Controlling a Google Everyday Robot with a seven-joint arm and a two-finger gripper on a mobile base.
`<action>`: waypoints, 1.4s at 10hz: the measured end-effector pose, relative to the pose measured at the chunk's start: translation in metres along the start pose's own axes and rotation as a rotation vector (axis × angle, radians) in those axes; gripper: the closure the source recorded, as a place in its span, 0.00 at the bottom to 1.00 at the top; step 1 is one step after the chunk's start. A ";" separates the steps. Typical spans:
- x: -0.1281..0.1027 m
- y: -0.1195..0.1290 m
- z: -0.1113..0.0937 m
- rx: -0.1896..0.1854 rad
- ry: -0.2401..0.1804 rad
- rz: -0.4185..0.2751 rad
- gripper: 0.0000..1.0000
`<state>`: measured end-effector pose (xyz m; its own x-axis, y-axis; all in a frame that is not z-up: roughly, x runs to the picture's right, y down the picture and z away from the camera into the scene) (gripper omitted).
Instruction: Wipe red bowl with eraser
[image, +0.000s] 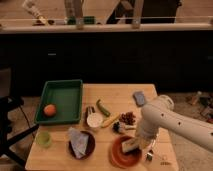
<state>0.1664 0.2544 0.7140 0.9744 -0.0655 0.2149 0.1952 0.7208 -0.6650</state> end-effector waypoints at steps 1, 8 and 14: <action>-0.005 -0.003 0.002 -0.003 -0.004 -0.016 0.96; -0.036 0.019 0.006 -0.039 -0.033 -0.085 0.96; -0.004 0.023 -0.003 -0.025 -0.021 -0.004 0.96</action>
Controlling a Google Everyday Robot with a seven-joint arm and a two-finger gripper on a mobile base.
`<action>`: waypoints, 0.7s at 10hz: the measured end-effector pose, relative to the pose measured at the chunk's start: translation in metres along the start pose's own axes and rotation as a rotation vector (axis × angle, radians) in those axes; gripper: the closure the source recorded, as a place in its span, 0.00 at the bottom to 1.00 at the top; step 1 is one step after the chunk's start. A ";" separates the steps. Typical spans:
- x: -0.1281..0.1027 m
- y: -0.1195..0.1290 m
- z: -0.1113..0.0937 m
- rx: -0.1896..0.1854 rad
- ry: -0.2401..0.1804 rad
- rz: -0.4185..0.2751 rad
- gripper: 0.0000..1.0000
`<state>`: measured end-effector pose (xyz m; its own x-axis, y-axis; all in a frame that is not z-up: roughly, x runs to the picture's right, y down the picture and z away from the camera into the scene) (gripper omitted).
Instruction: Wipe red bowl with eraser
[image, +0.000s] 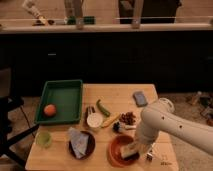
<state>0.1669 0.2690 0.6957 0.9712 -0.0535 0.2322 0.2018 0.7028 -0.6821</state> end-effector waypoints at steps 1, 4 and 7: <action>0.004 -0.003 0.001 -0.001 -0.001 0.005 0.96; 0.011 -0.022 0.008 -0.007 -0.020 0.013 0.96; 0.005 -0.036 0.014 -0.020 -0.040 -0.003 0.96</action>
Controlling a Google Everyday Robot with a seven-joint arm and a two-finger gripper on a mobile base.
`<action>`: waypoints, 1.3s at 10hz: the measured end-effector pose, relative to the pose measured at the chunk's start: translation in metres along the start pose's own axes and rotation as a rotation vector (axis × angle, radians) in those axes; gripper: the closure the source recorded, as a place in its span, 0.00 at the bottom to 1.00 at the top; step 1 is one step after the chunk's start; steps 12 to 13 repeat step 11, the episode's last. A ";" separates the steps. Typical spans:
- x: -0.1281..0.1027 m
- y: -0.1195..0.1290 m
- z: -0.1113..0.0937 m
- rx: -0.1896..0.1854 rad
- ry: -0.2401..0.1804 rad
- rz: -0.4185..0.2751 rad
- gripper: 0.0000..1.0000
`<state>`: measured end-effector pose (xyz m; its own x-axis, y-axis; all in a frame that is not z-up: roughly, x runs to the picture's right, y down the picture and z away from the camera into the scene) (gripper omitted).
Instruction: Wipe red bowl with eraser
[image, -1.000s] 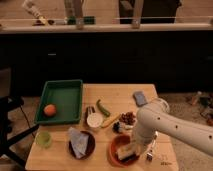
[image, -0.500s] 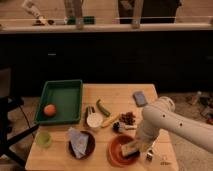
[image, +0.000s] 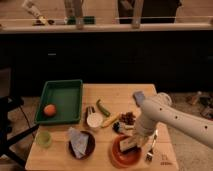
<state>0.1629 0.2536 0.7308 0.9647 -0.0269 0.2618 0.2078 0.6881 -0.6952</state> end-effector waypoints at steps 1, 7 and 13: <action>-0.003 -0.002 0.002 -0.006 -0.006 -0.009 0.96; -0.041 0.006 0.009 -0.039 -0.017 -0.086 0.96; -0.032 0.021 0.000 -0.028 -0.007 -0.046 0.96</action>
